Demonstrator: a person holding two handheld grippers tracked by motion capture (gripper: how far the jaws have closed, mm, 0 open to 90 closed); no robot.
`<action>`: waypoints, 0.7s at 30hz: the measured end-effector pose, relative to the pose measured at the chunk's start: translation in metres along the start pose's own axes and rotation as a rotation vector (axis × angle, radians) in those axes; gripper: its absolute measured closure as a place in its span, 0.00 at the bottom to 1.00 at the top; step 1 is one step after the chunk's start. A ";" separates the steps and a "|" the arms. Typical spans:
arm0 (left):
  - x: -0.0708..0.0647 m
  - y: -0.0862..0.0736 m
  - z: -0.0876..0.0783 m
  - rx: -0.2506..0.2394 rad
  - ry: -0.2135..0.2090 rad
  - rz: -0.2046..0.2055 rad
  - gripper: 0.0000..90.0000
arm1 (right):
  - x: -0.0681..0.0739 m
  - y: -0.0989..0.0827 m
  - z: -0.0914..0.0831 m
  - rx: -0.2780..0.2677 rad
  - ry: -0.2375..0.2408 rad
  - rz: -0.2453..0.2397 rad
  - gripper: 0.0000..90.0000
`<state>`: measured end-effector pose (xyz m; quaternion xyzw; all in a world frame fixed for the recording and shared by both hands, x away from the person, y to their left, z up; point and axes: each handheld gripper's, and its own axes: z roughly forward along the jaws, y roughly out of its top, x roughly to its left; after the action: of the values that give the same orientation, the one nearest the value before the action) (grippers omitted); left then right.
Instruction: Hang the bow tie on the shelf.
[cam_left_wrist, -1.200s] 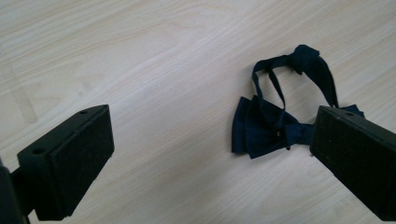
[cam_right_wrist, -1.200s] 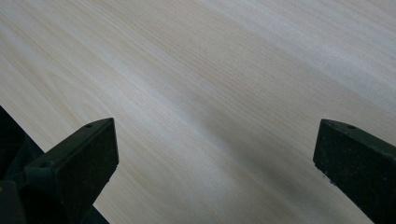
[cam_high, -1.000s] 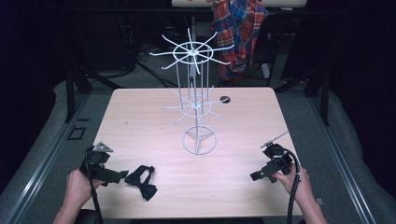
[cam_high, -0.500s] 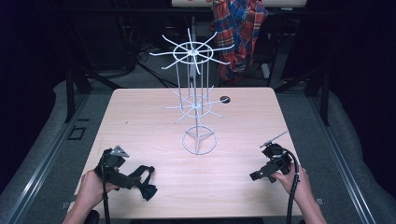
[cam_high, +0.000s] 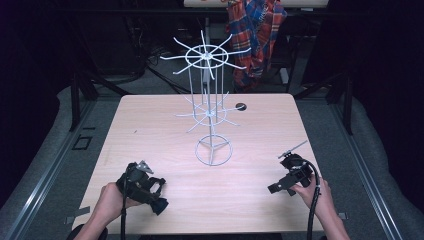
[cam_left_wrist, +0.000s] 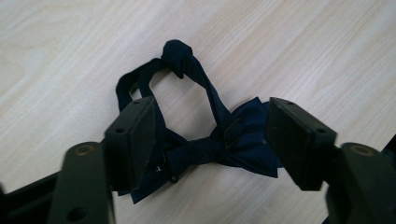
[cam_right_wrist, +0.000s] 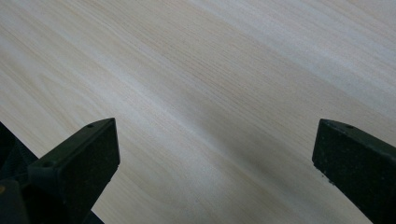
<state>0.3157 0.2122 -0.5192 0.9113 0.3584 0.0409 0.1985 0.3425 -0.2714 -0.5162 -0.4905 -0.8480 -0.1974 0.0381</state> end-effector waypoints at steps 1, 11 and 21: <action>0.001 0.001 0.003 0.016 -0.012 0.002 0.46 | 0.000 0.000 0.000 0.002 -0.008 -0.002 0.01; -0.001 0.005 0.016 0.086 -0.046 0.013 0.72 | -0.001 0.002 0.000 0.036 -0.028 -0.028 0.02; -0.003 0.006 0.018 0.081 -0.035 0.045 0.96 | -0.001 0.001 0.000 0.030 -0.016 -0.013 0.04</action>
<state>0.3210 0.1998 -0.5334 0.9270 0.3355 0.0148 0.1668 0.3435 -0.2717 -0.5166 -0.4858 -0.8544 -0.1808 0.0372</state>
